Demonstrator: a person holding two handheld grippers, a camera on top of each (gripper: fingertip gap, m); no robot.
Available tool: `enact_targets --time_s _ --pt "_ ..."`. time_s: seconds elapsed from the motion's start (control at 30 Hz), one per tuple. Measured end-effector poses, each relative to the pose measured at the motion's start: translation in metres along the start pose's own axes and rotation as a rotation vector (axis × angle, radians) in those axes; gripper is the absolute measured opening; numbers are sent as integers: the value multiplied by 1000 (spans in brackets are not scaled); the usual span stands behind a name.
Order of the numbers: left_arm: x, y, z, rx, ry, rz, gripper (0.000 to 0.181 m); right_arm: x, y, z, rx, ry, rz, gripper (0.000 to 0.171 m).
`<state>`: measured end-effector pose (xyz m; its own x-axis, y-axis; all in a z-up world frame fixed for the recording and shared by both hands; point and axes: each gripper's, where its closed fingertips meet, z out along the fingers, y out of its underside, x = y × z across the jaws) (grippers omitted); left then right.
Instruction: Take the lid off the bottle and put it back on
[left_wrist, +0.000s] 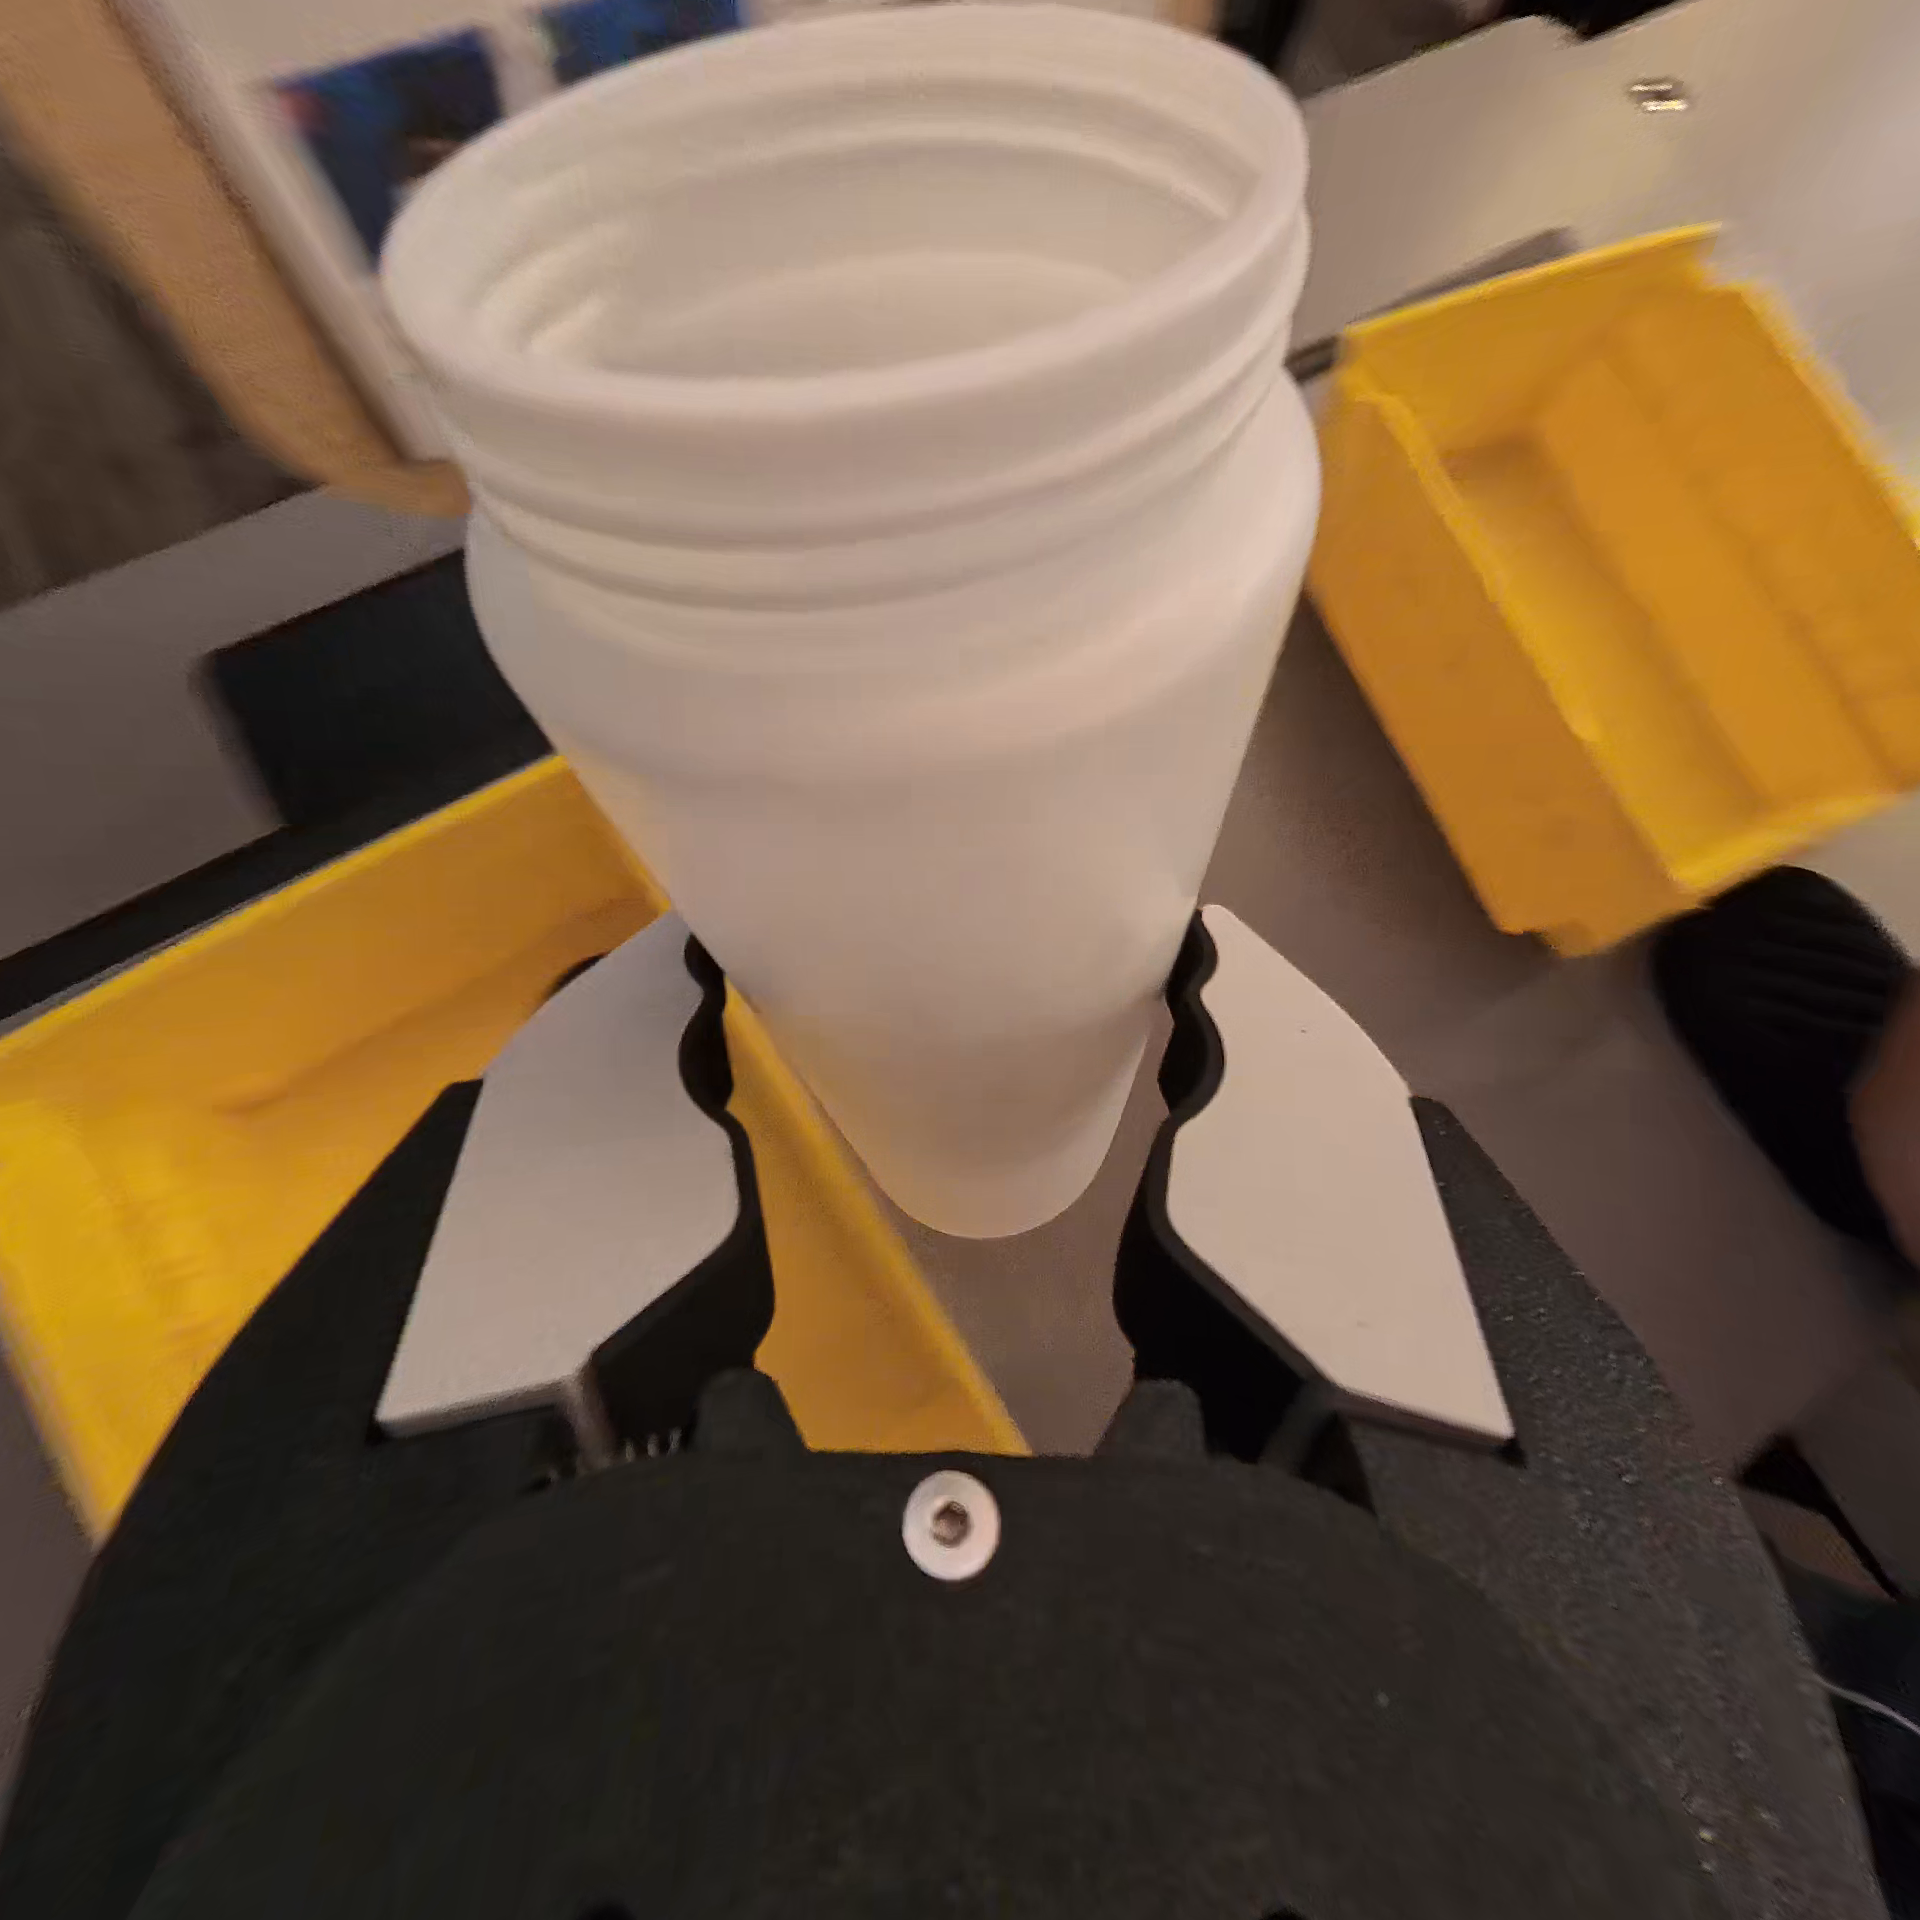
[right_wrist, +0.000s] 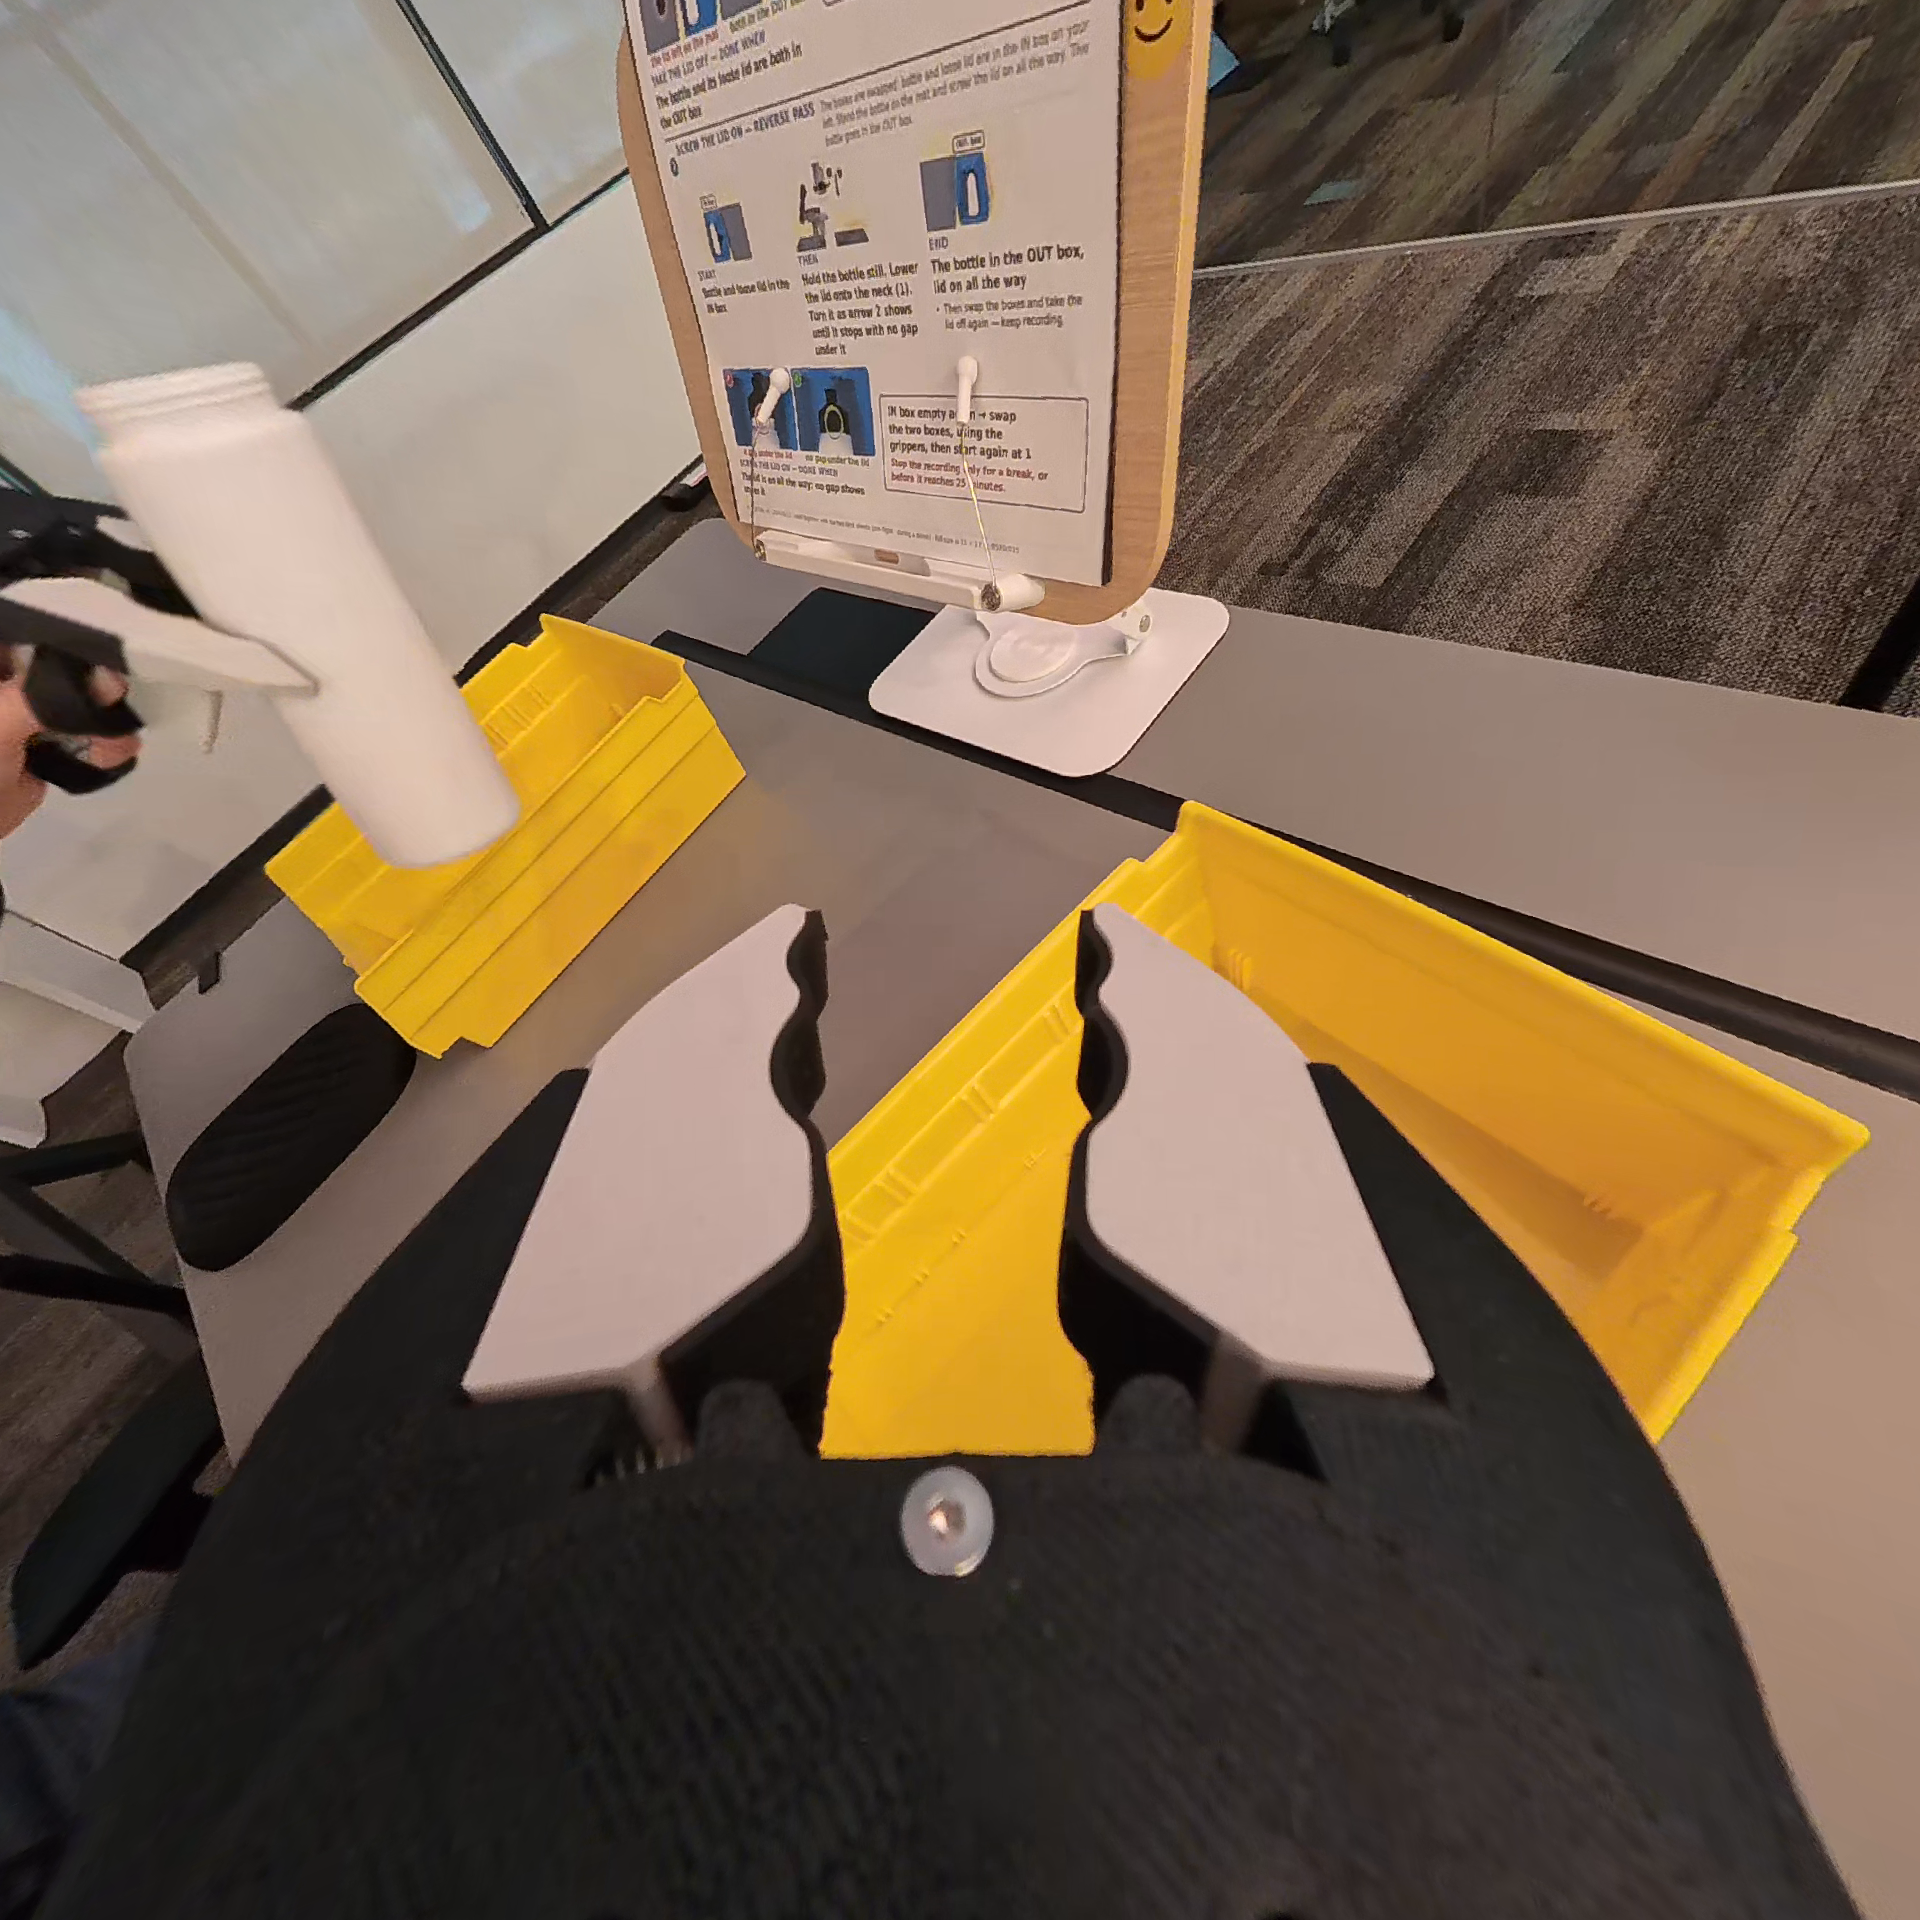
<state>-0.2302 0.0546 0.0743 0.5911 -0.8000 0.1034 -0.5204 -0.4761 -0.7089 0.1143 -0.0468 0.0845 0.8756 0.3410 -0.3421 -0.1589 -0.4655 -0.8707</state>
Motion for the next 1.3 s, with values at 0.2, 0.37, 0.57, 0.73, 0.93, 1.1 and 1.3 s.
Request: enact_targets --time_s 0.2,0.37,0.57,0.73,0.93,1.1,1.3 --pt "91 20 74 -45 336 16 82 -4 3 4 -23 9 -20 47" --pt "114 30 139 17 392 62 82 -7 5 11 -43 0 -32 47" --pt "125 33 166 137 292 270 83 -5 6 15 -55 -8 -30 47" --pt "123 43 164 184 210 374 83 -4 3 12 -39 -18 -27 47" --pt "117 50 159 216 159 406 84 -2 3 7 -26 -20 -18 47" --pt "115 45 134 261 77 452 110 3 3 2 -18 -12 0 47" --pt "64 10 19 571 -210 381 85 8 4 -2 -12 -12 19 47"
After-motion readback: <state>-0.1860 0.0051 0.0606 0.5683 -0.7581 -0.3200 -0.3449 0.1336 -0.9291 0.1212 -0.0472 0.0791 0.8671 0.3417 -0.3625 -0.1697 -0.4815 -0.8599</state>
